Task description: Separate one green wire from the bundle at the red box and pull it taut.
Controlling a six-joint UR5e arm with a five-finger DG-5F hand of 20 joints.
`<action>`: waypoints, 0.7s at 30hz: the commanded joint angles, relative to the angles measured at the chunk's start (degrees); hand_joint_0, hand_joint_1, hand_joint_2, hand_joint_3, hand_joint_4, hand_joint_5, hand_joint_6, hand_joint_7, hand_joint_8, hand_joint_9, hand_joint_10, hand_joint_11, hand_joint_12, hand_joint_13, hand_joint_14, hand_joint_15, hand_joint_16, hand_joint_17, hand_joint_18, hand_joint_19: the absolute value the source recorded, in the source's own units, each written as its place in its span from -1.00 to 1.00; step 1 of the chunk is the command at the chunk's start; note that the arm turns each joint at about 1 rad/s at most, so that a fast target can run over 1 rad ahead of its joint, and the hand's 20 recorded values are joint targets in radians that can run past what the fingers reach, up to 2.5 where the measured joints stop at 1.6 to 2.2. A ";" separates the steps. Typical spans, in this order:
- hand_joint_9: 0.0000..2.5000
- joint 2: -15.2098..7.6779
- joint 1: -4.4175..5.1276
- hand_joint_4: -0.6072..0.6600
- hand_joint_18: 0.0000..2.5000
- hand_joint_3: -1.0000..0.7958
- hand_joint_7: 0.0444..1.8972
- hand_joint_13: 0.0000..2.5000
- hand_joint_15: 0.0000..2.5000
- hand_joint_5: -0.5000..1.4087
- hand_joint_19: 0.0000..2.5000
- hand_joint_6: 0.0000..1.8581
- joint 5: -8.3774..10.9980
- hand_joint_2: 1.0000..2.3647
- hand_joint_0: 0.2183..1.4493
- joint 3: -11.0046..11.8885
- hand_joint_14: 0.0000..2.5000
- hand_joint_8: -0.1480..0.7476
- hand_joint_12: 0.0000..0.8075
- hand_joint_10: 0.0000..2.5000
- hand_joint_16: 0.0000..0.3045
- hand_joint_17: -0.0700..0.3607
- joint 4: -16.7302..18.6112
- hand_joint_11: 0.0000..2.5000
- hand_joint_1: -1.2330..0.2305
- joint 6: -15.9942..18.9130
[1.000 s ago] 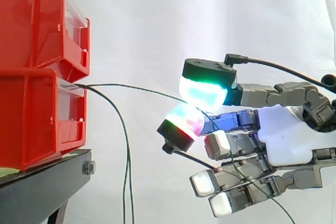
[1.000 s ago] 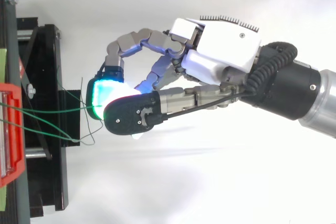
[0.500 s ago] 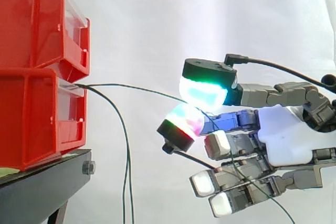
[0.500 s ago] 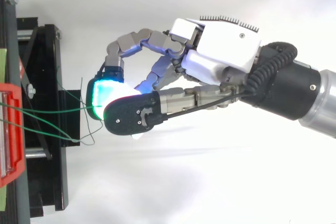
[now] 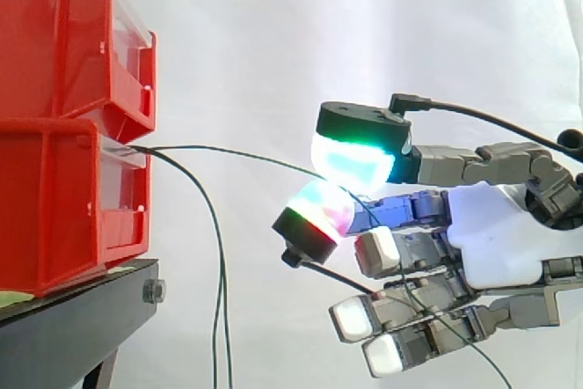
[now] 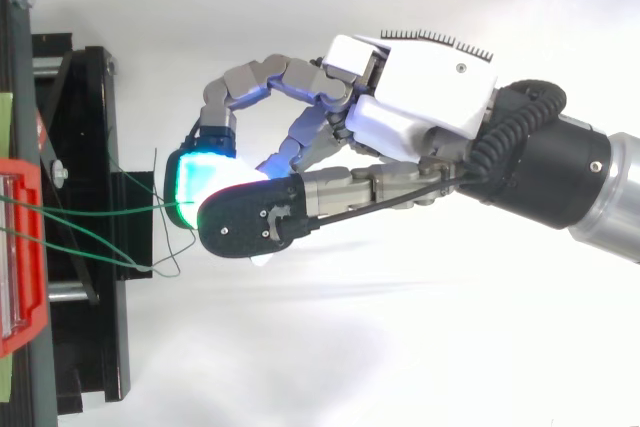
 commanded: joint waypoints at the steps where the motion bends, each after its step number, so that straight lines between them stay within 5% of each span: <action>1: 0.04 0.09 0.00 -0.49 -0.29 0.12 0.22 -0.22 -0.66 -0.60 -0.64 -0.04 0.06 -0.98 -0.37 0.00 -0.99 -0.14 -0.04 -0.98 -0.66 -0.14 -0.01 -0.47 -0.45 0.00; 21: 0.04 0.00 0.00 -0.49 -0.29 0.12 0.23 -0.22 -0.65 -0.60 -0.64 -0.04 0.06 -0.98 -0.37 0.00 -0.99 -0.14 -0.05 -0.98 -0.66 -0.14 0.08 -0.47 -0.45 0.00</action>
